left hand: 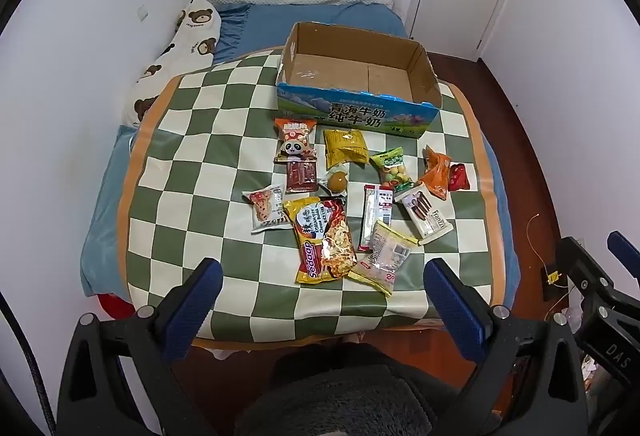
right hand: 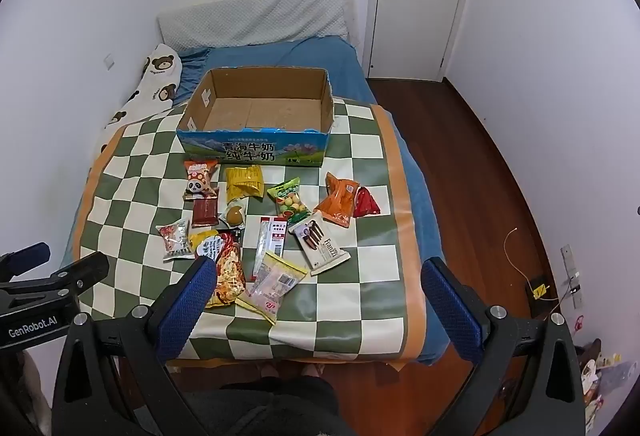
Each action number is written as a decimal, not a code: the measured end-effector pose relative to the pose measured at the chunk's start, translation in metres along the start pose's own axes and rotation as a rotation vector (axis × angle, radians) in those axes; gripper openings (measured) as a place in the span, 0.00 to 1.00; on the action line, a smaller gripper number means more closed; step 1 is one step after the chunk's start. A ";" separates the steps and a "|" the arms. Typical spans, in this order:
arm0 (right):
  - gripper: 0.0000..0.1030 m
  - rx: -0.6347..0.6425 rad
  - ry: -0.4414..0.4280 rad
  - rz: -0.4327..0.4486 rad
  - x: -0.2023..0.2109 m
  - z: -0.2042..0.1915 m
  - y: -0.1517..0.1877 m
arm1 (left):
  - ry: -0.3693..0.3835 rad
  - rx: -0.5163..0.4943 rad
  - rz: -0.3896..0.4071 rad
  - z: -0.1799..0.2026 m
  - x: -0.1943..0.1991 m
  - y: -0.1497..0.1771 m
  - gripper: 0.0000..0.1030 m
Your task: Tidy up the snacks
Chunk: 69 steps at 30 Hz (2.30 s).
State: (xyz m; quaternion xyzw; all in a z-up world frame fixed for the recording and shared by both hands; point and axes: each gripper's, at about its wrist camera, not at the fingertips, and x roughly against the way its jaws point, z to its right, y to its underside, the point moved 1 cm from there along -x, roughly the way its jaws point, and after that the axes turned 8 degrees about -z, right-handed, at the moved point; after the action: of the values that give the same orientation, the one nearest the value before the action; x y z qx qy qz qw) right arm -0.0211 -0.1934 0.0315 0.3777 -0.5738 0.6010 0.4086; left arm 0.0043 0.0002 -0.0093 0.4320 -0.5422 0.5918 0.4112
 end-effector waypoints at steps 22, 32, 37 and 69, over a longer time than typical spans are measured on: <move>1.00 0.005 0.011 -0.011 -0.003 -0.003 -0.002 | -0.013 0.002 0.002 -0.004 -0.002 0.000 1.00; 1.00 0.006 0.012 -0.014 -0.005 -0.002 -0.002 | -0.017 0.001 -0.006 -0.012 -0.002 -0.004 1.00; 1.00 0.006 0.012 -0.015 -0.005 -0.002 0.000 | -0.019 -0.004 -0.007 -0.013 -0.003 -0.003 1.00; 1.00 0.005 0.009 -0.021 -0.006 -0.006 0.001 | -0.036 -0.019 0.006 -0.002 -0.001 -0.004 1.00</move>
State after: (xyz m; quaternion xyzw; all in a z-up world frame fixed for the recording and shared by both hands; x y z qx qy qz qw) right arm -0.0194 -0.1882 0.0252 0.3818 -0.5663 0.6000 0.4165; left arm 0.0082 0.0028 -0.0093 0.4368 -0.5564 0.5801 0.4037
